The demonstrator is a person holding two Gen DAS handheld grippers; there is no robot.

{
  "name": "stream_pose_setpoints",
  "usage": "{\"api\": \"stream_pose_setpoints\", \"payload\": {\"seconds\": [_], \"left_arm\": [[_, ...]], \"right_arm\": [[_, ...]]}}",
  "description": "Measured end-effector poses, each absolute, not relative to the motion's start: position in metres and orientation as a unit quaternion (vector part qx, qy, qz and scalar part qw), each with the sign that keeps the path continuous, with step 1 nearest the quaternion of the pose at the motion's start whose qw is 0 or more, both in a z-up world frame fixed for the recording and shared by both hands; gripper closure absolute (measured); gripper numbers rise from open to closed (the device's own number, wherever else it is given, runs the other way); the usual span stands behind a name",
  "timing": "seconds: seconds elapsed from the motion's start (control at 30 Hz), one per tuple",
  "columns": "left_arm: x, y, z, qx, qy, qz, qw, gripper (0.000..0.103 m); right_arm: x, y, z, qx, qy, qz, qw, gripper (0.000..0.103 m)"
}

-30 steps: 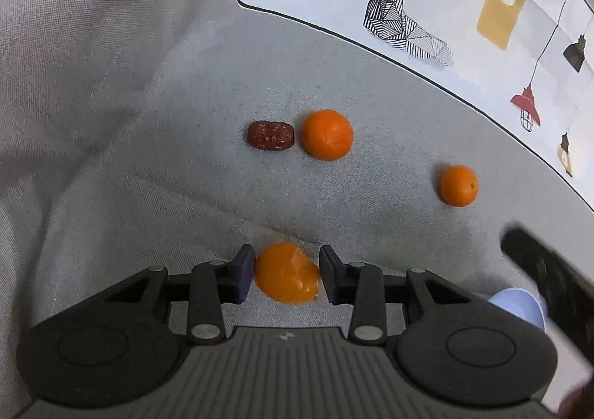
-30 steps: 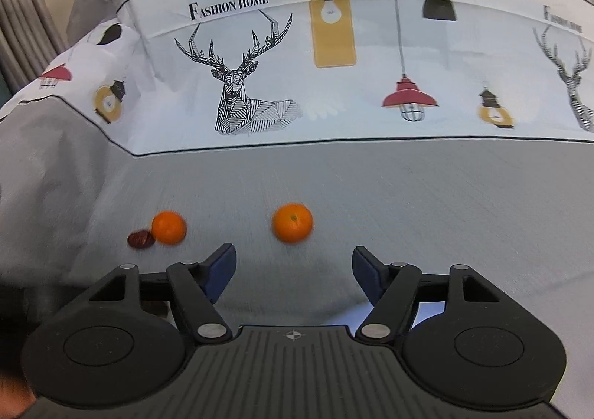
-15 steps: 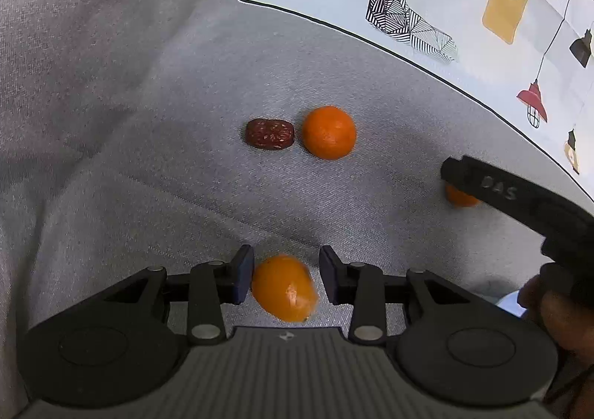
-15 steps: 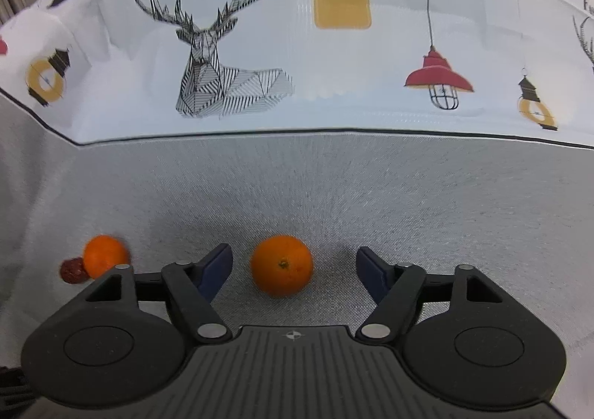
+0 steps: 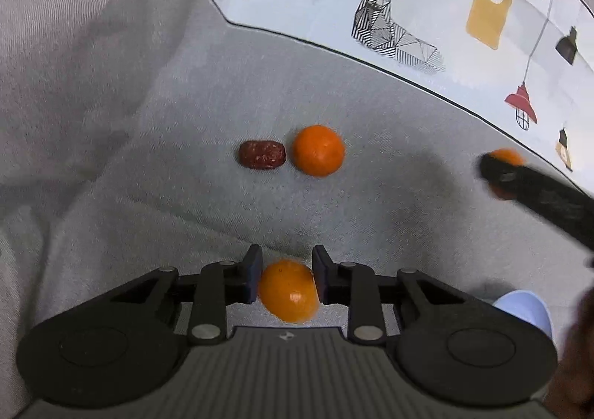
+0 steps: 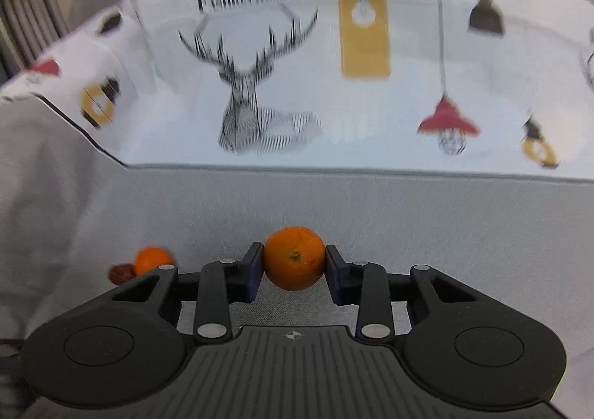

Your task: Organize fruits

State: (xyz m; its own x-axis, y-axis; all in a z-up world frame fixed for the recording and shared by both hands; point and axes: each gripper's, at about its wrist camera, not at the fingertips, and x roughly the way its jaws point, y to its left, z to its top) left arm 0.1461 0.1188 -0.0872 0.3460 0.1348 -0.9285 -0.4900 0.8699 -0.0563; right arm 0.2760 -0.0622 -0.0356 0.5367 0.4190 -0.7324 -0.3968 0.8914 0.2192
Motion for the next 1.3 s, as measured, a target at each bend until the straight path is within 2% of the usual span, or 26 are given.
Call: {"api": "stream_pose_setpoints", "payload": {"seconds": [0.33,0.43,0.47,0.63,0.73,0.8,0.9,0.97,1.17,1.3], "left_arm": [[0.134,0.125,-0.078,-0.194,0.53,0.172,0.807,0.073],[0.127,0.122,-0.071,-0.19,0.52,0.165,0.816,0.078],[0.124,0.12,-0.068,-0.186,0.517,0.161,0.82,0.088],[0.115,0.112,-0.067,-0.162,0.524,0.146,0.823,0.09],[0.109,0.129,-0.071,-0.223,0.521,0.147,0.811,0.079],[0.107,0.138,-0.07,-0.245,0.511,0.155,0.809,0.056],[0.11,0.141,-0.068,-0.252,0.5,0.158,0.813,0.044],[0.117,0.137,-0.072,-0.247,0.506,0.157,0.811,0.04],[0.136,0.12,-0.089,-0.189,0.536,0.165,0.806,0.041],[0.14,0.109,-0.099,-0.133,0.55,0.178,0.805,0.062]], "right_arm": [[0.195,-0.154,0.05,0.059,0.356,0.228,0.904,0.066],[0.164,-0.18,0.048,0.075,0.356,0.219,0.905,0.066],[0.157,-0.185,0.043,0.078,0.36,0.215,0.904,0.066],[0.148,-0.205,0.013,0.103,0.403,0.191,0.889,0.066],[0.145,-0.211,0.008,0.098,0.405,0.185,0.89,0.066],[0.144,-0.215,0.006,0.097,0.406,0.18,0.891,0.066],[0.145,-0.22,0.004,0.092,0.405,0.183,0.891,0.066],[0.146,-0.222,0.002,0.088,0.408,0.184,0.89,0.066],[0.154,-0.223,-0.003,0.076,0.416,0.189,0.886,0.066],[0.156,-0.219,-0.006,0.064,0.418,0.194,0.885,0.066]]}}
